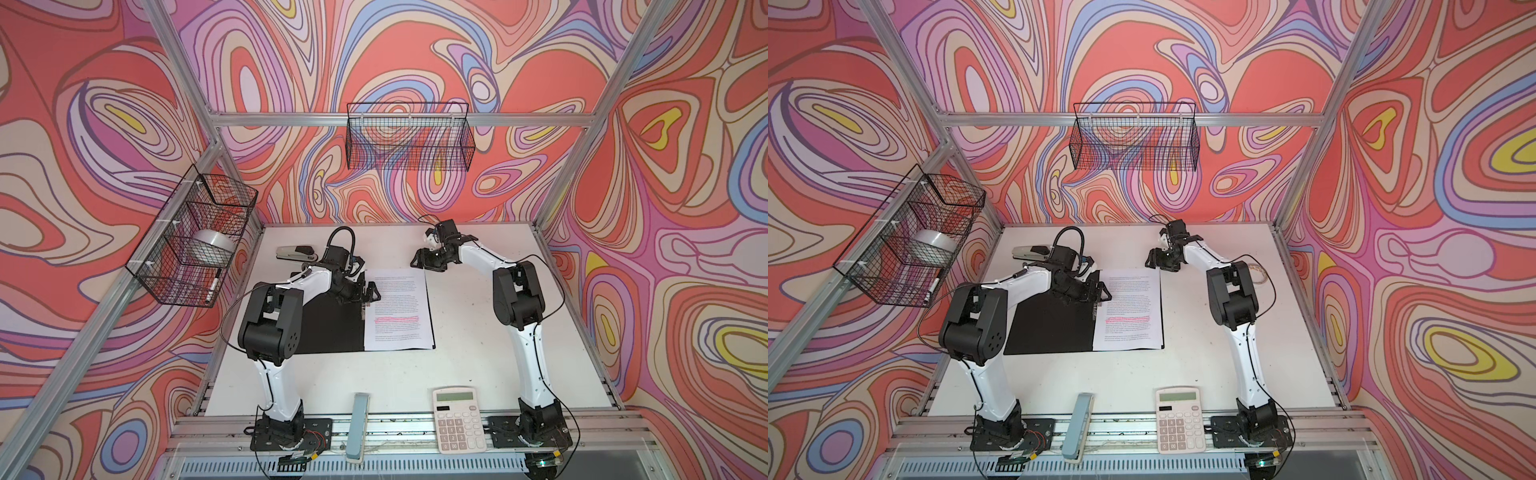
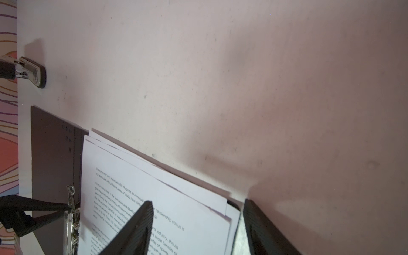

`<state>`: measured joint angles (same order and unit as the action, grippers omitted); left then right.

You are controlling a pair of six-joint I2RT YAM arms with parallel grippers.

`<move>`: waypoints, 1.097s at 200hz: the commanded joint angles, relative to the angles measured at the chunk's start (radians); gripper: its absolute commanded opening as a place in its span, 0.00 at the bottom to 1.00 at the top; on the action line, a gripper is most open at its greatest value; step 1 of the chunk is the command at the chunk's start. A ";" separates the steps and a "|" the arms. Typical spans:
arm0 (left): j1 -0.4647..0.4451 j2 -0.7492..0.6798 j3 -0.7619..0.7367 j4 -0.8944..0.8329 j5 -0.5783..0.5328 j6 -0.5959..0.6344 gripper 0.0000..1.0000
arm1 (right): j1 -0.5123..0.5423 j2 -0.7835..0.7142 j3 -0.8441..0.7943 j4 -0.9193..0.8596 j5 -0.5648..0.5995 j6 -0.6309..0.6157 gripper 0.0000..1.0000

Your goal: Put the files into the folder

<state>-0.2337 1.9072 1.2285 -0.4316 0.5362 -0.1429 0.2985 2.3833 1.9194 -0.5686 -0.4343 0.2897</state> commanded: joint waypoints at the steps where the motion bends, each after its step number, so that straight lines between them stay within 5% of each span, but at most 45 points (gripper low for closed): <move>1: 0.005 0.031 0.002 -0.011 0.018 -0.003 1.00 | 0.008 0.026 0.016 -0.013 -0.001 -0.004 0.69; 219: 0.005 0.098 0.058 -0.042 0.096 0.013 1.00 | 0.027 0.030 0.069 -0.054 -0.026 -0.015 0.69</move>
<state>-0.2272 1.9598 1.2812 -0.4347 0.6281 -0.1425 0.3073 2.3886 1.9640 -0.6014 -0.4335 0.2836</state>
